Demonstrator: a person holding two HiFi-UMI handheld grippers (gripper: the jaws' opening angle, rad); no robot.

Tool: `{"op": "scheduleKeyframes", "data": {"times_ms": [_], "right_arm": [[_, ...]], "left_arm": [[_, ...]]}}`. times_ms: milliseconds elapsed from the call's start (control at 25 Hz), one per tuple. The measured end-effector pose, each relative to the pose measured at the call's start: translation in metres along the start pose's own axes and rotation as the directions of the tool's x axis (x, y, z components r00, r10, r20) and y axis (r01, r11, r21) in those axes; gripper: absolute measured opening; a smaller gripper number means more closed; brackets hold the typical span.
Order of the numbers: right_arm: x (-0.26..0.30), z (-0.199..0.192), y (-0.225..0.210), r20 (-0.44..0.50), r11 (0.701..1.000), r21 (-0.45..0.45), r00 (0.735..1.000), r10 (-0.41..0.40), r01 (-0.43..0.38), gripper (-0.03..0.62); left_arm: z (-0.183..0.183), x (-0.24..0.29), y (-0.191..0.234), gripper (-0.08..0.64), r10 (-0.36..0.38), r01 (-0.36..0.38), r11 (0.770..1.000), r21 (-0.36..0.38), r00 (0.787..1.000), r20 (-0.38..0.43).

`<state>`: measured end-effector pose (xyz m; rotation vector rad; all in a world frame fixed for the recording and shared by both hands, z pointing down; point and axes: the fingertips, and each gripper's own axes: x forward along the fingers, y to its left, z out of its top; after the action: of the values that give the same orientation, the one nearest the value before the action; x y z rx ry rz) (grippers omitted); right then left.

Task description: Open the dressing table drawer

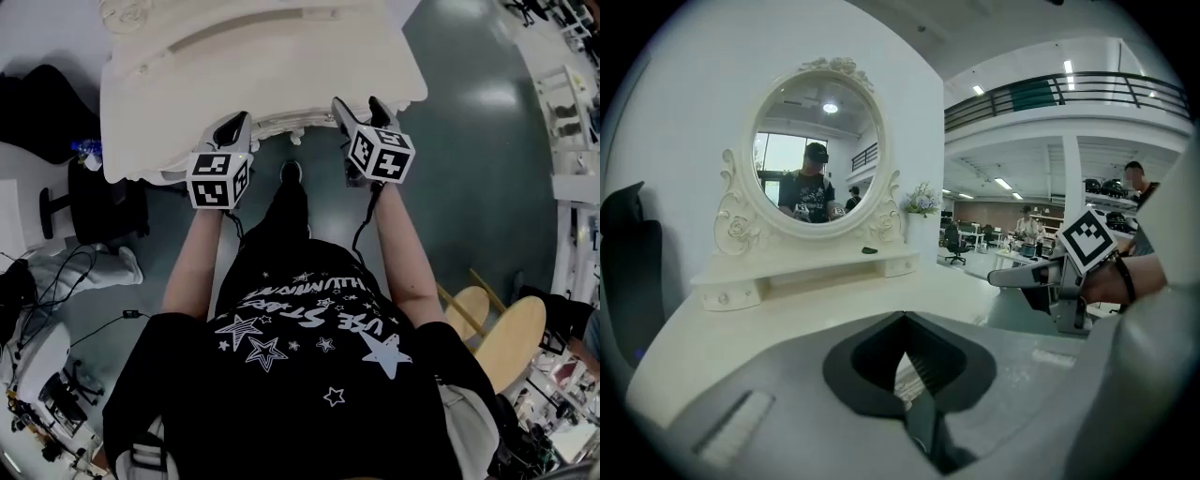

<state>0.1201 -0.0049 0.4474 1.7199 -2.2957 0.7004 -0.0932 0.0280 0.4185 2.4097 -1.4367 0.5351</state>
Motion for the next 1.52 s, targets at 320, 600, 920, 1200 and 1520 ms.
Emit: {"op": "scheduleKeyframes", "data": {"times_ms": [320, 600, 920, 1200, 1520], "right_arm": [[0.075, 0.031, -0.027, -0.033, 1.0, -0.016, 0.999, -0.001, 0.001, 0.337], [0.155, 0.057, -0.055, -0.081, 0.999, -0.038, 0.997, -0.017, 0.014, 0.319], [0.22, 0.061, -0.078, -0.159, 0.995, -0.094, 0.986, -0.056, 0.041, 0.243], [0.271, 0.06, -0.086, -0.194, 0.983, -0.165, 0.975, -0.108, 0.076, 0.211], [0.301, 0.064, -0.094, -0.194, 0.963, -0.241, 0.966, -0.17, 0.121, 0.16]], "left_arm": [[0.028, 0.082, 0.028, 0.0, -0.02, 0.02, 1.0, -0.005, 1.0, -0.009], [0.046, 0.158, 0.059, 0.002, -0.034, 0.034, 0.999, -0.008, 0.998, -0.044], [0.052, 0.209, 0.083, 0.002, -0.055, 0.053, 0.998, -0.027, 0.995, -0.079], [0.048, 0.233, 0.101, 0.002, -0.062, 0.058, 0.997, -0.045, 0.993, -0.099], [0.043, 0.243, 0.117, 0.002, -0.065, 0.059, 0.996, -0.061, 0.992, -0.11]]}}
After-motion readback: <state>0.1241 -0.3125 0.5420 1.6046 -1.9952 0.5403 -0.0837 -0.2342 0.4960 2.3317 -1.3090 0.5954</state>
